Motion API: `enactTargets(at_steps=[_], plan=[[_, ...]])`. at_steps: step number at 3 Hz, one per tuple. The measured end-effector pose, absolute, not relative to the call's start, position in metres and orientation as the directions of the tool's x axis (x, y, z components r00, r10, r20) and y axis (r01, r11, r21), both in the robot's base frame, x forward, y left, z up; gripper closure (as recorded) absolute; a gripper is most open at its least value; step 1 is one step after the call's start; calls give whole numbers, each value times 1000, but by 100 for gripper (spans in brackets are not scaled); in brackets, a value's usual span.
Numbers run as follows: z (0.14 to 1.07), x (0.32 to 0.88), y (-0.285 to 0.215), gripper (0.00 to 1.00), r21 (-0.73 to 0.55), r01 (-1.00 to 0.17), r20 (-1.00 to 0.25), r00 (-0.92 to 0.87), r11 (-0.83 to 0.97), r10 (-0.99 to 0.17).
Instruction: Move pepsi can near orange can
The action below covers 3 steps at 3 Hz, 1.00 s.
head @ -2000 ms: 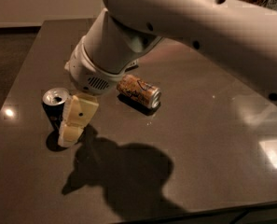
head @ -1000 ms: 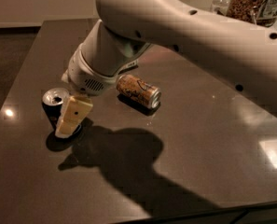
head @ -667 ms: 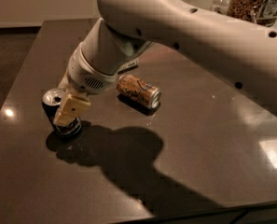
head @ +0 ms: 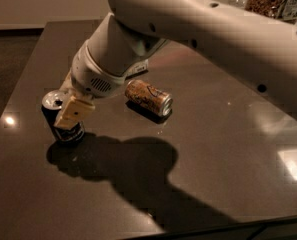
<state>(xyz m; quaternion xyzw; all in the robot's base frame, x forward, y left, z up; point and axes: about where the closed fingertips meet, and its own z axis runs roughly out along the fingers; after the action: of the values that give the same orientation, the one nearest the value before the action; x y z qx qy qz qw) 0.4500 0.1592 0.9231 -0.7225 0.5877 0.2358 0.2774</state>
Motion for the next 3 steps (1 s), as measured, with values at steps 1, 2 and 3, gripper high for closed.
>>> enactTargets(at_steps=[1,2,3], plan=[[930,462,137,100,-139,-985,-643,168,-102,-747],[931,479,104,100,-151,-988,-613,122,-36,-781],[925,493,75,100,-145,-989,-602,74,19,-795]])
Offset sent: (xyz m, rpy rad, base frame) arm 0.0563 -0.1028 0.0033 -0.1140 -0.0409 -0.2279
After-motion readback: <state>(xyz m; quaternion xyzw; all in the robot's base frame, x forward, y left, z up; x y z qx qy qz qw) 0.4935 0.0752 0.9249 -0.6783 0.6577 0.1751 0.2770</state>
